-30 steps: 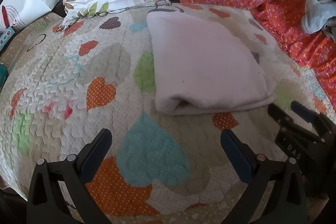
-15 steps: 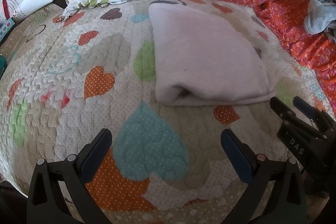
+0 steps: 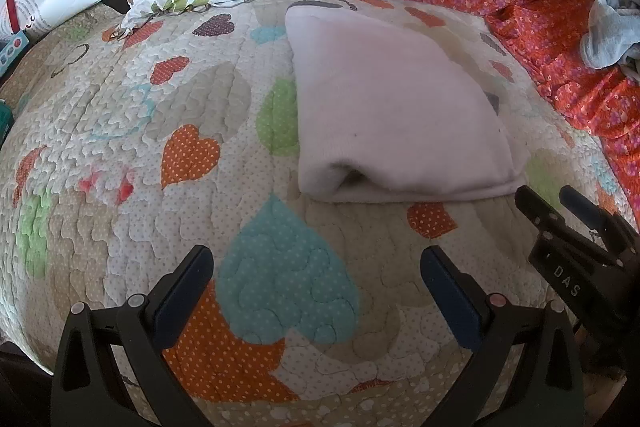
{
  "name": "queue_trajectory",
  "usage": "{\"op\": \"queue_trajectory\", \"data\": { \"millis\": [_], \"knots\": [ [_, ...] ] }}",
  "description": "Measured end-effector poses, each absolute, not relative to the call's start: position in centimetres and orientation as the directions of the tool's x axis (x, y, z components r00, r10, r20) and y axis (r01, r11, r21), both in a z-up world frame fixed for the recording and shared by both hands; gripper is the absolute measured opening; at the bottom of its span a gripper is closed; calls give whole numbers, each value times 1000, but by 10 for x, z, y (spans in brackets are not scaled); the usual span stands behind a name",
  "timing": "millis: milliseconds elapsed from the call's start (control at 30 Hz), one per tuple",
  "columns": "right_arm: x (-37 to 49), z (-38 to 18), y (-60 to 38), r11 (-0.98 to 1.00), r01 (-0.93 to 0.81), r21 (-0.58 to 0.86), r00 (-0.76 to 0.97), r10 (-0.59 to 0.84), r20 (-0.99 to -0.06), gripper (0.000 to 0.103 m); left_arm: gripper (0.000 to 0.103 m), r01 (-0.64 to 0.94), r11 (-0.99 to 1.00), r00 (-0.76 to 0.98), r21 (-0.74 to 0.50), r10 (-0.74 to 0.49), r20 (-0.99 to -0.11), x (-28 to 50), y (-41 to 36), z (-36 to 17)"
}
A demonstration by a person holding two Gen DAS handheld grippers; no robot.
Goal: Fold small clothes
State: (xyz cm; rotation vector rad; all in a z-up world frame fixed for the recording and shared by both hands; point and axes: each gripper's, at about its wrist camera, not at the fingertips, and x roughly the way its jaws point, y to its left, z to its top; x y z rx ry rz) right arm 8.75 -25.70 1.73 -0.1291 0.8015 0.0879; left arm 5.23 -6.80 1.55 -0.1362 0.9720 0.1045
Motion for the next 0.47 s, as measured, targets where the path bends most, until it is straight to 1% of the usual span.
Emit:
{"op": "queue_trajectory", "data": {
  "millis": [267, 467],
  "knots": [
    [86, 15, -254, 987, -134, -90, 693, 29, -720, 69, 103, -153, 985, 558, -74, 24, -830, 54, -66, 14],
    [86, 13, -251, 986, -142, -93, 688, 31, -725, 69, 103, -157, 986, 565, -56, 43, -824, 54, -68, 15]
  ]
}}
